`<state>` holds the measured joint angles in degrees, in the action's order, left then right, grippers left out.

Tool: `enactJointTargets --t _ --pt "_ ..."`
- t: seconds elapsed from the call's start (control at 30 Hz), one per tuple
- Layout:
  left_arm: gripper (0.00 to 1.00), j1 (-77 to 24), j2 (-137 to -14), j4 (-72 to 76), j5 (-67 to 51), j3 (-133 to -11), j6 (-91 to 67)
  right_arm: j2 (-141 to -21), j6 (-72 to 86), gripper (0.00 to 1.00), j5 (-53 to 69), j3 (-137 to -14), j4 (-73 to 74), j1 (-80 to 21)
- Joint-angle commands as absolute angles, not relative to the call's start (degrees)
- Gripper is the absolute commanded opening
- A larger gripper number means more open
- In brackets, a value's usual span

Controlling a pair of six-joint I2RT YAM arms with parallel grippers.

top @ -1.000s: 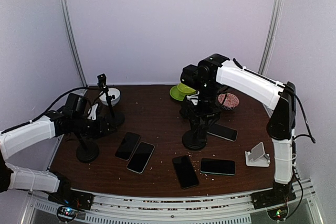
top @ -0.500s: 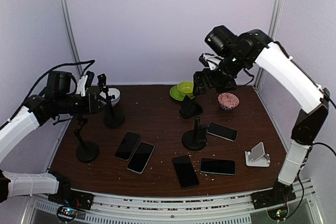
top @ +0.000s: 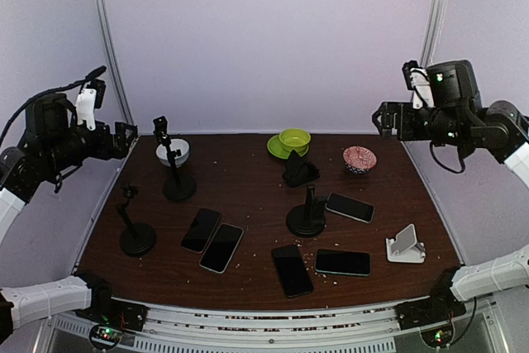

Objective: Remove the phone from the phone stand

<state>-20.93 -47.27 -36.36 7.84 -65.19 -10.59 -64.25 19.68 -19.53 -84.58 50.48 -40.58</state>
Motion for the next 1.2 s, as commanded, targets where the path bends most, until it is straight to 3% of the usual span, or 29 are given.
enactJointTargets --t 0.0,0.1,0.3,0.73,0.9,1.17 --pt "0.98 -20.6 -43.5 -38.7 27.1 -63.6 -6.9 -56.6 14.9 1.00 -29.0 -78.9 38.5 -39.3" --pt "0.98 -20.6 -40.3 -39.6 39.2 -61.2 -5.8 -52.8 13.1 1.00 -31.1 -75.4 37.9 -38.2" --pt "0.98 -19.2 -35.2 -34.4 47.7 -51.1 0.8 -47.6 10.6 1.00 -28.8 -66.6 35.2 -29.9" --pt "0.98 1.2 -39.9 -12.7 25.6 -34.1 -1.7 -53.1 8.6 1.00 -10.2 -50.8 23.7 -5.1" --pt "0.98 6.5 -47.2 5.6 19.2 -26.5 -0.3 -58.6 8.0 0.99 -14.3 -47.3 15.1 -3.1" --pt "0.98 7.9 -59.4 28.5 14.6 -19.4 -4.7 -66.0 5.9 1.00 -11.1 -47.3 9.2 -3.1"
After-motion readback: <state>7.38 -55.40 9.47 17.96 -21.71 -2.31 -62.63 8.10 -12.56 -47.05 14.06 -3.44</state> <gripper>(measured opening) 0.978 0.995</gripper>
